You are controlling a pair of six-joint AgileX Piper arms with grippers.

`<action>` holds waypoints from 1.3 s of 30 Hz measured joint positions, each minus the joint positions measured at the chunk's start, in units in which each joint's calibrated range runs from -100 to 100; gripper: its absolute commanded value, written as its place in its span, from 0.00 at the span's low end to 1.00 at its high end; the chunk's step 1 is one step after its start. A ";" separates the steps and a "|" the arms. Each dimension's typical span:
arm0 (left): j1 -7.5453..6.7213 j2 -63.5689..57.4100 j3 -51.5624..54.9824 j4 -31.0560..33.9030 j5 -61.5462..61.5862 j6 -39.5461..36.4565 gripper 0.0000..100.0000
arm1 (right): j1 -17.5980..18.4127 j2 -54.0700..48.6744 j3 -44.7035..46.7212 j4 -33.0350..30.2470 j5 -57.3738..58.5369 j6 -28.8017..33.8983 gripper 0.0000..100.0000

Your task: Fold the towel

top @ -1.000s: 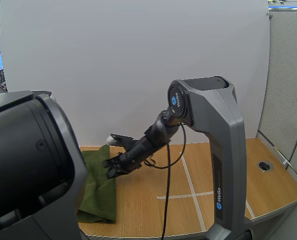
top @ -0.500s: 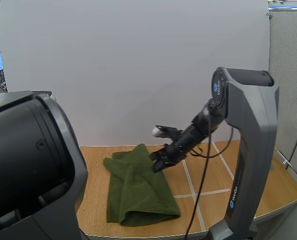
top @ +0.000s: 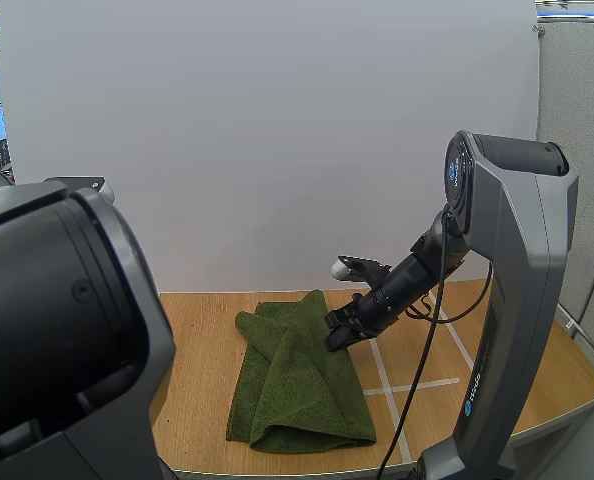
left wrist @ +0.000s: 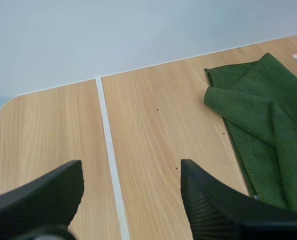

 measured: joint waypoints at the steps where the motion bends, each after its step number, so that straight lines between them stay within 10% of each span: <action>1: 0.00 0.00 0.00 0.00 0.00 0.13 0.91 | 0.00 0.00 0.00 0.00 0.00 -0.01 1.00; 9: -0.07 0.97 0.00 -3.46 0.35 5.59 0.90 | 0.00 -7.26 0.13 -1.03 2.44 3.85 0.91; 19: -0.21 14.42 -0.87 -6.90 0.85 10.93 0.90 | 0.00 -17.99 0.13 -4.25 14.55 7.05 0.00; 39: -12.53 33.94 -15.52 -3.74 0.64 11.93 0.90 | 0.00 -33.28 17.00 -9.81 15.42 10.63 0.00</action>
